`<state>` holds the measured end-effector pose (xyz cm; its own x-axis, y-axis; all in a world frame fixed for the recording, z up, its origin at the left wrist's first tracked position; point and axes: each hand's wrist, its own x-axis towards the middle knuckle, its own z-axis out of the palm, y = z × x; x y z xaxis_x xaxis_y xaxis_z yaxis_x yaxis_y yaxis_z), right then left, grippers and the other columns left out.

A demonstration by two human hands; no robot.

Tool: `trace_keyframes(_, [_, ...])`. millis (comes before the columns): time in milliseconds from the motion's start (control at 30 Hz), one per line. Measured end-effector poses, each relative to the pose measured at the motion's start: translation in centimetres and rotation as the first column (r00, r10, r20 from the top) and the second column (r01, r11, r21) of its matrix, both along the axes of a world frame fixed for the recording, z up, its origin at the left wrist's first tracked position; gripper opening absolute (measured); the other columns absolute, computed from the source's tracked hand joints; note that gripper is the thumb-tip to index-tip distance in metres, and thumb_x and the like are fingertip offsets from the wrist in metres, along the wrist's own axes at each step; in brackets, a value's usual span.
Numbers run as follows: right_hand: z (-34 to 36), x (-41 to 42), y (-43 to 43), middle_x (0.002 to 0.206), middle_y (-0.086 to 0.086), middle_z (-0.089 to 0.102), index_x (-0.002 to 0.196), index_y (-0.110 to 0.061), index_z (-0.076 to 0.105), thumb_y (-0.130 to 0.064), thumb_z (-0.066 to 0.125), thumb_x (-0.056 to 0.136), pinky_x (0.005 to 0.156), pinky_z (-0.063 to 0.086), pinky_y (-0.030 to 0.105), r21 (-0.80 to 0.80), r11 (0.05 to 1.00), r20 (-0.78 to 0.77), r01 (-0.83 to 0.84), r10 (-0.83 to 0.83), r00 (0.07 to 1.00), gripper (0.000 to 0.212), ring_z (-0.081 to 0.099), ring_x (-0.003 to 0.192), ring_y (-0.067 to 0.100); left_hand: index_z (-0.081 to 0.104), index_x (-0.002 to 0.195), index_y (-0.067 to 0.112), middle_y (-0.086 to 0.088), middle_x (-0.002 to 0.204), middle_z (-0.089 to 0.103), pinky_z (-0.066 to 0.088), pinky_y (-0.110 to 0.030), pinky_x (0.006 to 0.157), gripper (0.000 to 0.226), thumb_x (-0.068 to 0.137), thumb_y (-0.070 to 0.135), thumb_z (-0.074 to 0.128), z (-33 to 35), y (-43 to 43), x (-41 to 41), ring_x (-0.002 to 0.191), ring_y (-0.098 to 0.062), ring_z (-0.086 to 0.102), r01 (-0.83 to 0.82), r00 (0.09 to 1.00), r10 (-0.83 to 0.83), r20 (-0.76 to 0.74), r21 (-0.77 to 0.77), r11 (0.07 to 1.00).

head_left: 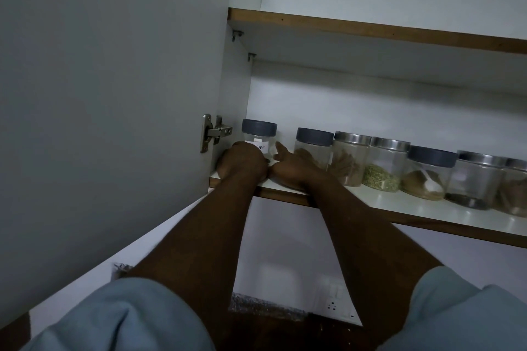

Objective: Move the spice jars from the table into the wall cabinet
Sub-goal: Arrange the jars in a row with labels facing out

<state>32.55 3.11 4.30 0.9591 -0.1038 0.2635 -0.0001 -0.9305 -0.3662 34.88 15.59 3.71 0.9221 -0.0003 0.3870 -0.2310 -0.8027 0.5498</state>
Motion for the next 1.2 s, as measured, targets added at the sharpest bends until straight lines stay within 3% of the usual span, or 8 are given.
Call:
trace_keyframes(100, [-0.2,-0.8,0.1,0.149,0.010,0.054,0.159,-0.019,0.025,-0.051,0.071,0.088,0.107,0.042,0.035,0.027,1.000,0.165,-0.007,0.002,0.986,0.091,0.053,0.132,0.032,0.057,0.125,0.008,-0.011,0.123,0.067,0.054,-0.038,0.080,0.045,0.088,0.029,0.072,0.0,0.4,-0.9,0.110,-0.030,0.066,-0.034,0.995,0.042,0.086,-0.099,0.995])
trace_keyframes(233, [-0.3,-2.5,0.2,0.118,0.005,0.070,0.141,-0.020,0.051,-0.037,0.076,0.085,0.091,0.053,0.036,0.085,0.996,0.409,0.013,-0.047,0.911,0.064,0.065,0.107,0.024,0.043,0.134,0.009,-0.012,0.129,0.061,0.054,-0.040,0.081,0.062,0.086,0.029,0.077,-0.1,0.5,-1.3,0.115,-0.031,0.063,-0.047,0.984,0.064,0.165,-0.103,0.994])
trace_keyframes(400, [0.1,-3.8,1.0,0.131,0.007,0.058,0.134,-0.016,0.057,-0.032,0.071,0.088,0.075,0.048,0.029,-0.069,0.977,0.762,0.200,-0.078,0.643,0.051,0.063,0.106,0.026,0.065,0.117,0.012,-0.009,0.114,0.071,0.054,-0.036,0.079,0.037,0.088,0.035,0.072,-0.4,0.5,-0.9,0.101,-0.029,0.068,0.047,0.979,-0.054,0.199,0.039,0.998])
trace_keyframes(467, [0.3,-3.7,1.0,0.150,0.009,0.044,0.149,-0.015,0.041,-0.035,0.071,0.087,0.080,0.052,0.034,-0.050,0.950,0.752,0.307,-0.166,0.638,0.071,0.060,0.117,0.029,0.068,0.113,0.012,-0.010,0.111,0.071,0.053,-0.036,0.079,0.033,0.089,0.035,0.067,-0.3,0.5,-1.0,0.099,-0.029,0.067,0.080,0.976,-0.099,0.193,0.103,0.991])
trace_keyframes(600, [0.2,-2.7,-0.2,0.167,0.013,0.015,0.161,-0.011,0.011,-0.040,0.073,0.086,0.090,0.051,0.039,-0.028,0.916,0.504,0.400,-0.333,0.797,0.102,0.053,0.129,0.034,0.068,0.111,0.014,-0.010,0.109,0.071,0.048,-0.034,0.072,0.033,0.088,0.037,0.064,-0.3,0.6,-1.1,0.095,-0.028,0.066,0.108,0.970,-0.138,0.199,0.154,0.982])
trace_keyframes(867, [0.6,-2.9,-0.1,0.130,0.010,0.052,0.130,-0.012,0.052,-0.041,0.073,0.087,0.067,0.042,0.030,-0.128,0.900,0.699,0.416,-0.216,0.682,0.056,0.064,0.098,0.031,0.068,0.118,0.011,-0.010,0.112,0.071,0.055,-0.038,0.083,0.036,0.090,0.034,0.066,-0.4,0.8,-0.7,0.099,-0.028,0.067,0.128,0.968,-0.156,0.198,0.149,0.981])
trace_keyframes(1000, [1.5,-3.1,-1.0,0.122,0.010,0.054,0.126,-0.015,0.053,-0.055,0.068,0.087,0.070,0.049,0.035,-0.137,0.890,0.693,0.435,-0.228,0.684,0.058,0.061,0.102,0.031,0.069,0.116,0.012,-0.009,0.109,0.071,0.056,-0.038,0.082,0.034,0.090,0.034,0.065,-0.4,0.7,-0.6,0.097,-0.028,0.067,0.116,0.966,-0.146,0.213,0.146,0.982])
trace_keyframes(1200, [2.1,-2.4,-1.7,0.120,0.011,0.056,0.125,-0.014,0.056,-0.080,0.059,0.079,0.069,0.037,0.030,-0.168,0.866,0.693,0.472,-0.237,0.681,0.080,0.062,0.101,0.030,0.069,0.113,0.014,-0.007,0.105,0.071,0.056,-0.038,0.081,0.032,0.090,0.037,0.065,-0.3,0.6,-0.5,0.092,-0.025,0.066,0.130,0.964,-0.160,0.214,0.144,0.981])
